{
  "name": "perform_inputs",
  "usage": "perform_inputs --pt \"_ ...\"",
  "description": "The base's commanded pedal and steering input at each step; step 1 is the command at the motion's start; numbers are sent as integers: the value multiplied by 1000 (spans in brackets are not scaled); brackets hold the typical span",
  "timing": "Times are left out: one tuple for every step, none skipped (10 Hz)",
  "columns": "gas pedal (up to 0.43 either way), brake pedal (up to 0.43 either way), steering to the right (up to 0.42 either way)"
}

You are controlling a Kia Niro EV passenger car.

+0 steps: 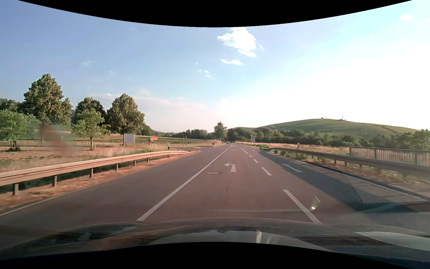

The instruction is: Follow the waypoints while adhering to traffic rules and regulations

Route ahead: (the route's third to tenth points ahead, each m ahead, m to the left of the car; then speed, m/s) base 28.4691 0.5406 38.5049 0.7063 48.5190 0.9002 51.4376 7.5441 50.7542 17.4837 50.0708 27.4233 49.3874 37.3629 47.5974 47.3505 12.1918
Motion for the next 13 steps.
perform_inputs --pt "0 207 12" --pt "0 213 13" --pt "0 232 11" --pt "0 232 9" --pt "0 244 9" --pt "0 244 9" --pt "0 250 9" --pt "0 250 9" --pt "0 256 8" --pt "0 256 6" --pt "0 262 6" --pt "0 256 6" --pt "0 256 6"
